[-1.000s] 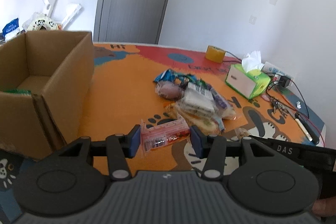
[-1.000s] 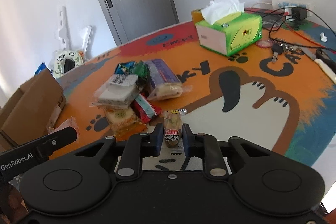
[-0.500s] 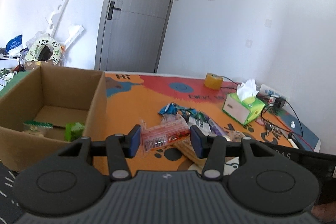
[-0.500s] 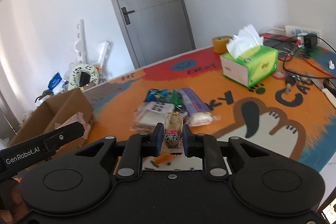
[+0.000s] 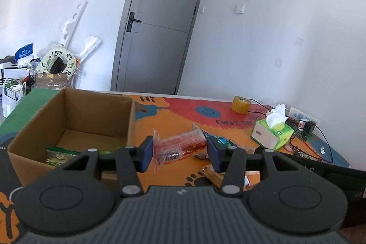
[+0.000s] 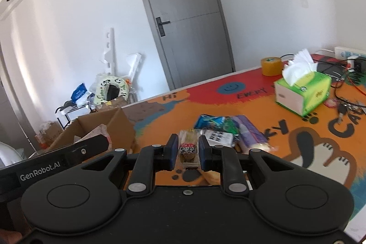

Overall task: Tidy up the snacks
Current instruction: 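Carry the pink snack into the box and release with left tool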

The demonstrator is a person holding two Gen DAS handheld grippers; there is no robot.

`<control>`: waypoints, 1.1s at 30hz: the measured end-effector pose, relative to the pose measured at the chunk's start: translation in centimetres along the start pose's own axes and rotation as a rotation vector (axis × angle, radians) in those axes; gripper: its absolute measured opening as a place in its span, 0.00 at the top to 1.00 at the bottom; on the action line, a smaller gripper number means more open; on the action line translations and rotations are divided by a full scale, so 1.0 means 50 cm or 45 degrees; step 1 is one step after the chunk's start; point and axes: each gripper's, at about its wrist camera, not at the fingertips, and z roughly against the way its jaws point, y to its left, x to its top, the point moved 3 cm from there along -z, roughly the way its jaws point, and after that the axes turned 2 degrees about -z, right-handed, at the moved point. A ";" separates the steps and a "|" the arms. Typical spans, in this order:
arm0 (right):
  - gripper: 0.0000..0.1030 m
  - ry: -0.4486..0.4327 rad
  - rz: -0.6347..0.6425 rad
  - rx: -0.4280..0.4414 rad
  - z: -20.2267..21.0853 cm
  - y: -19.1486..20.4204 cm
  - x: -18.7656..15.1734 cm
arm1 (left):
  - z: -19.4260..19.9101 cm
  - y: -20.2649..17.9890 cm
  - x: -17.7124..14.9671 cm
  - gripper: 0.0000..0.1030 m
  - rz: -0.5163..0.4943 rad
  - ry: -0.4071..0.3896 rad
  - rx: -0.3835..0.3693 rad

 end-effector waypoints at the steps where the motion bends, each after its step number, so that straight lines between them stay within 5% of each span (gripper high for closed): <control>1: 0.87 -0.005 0.003 0.010 -0.002 0.004 0.001 | 0.002 0.004 0.003 0.52 0.002 -0.006 0.004; 3: 0.96 0.000 0.004 0.044 -0.007 0.014 0.005 | 0.007 0.011 0.009 0.52 0.004 -0.020 0.015; 17: 0.97 0.107 -0.061 0.091 -0.040 0.026 -0.033 | 0.032 0.097 0.026 0.52 0.064 -0.058 0.144; 23: 0.88 0.184 -0.062 0.071 -0.041 0.019 -0.060 | 0.037 0.150 0.026 0.52 0.114 -0.060 0.216; 25: 0.73 0.204 -0.062 0.060 -0.039 0.015 -0.070 | 0.037 0.165 0.026 0.52 0.127 -0.057 0.233; 33: 0.44 0.242 -0.076 -0.029 -0.049 -0.011 -0.099 | 0.026 0.211 0.023 0.52 0.156 -0.041 0.278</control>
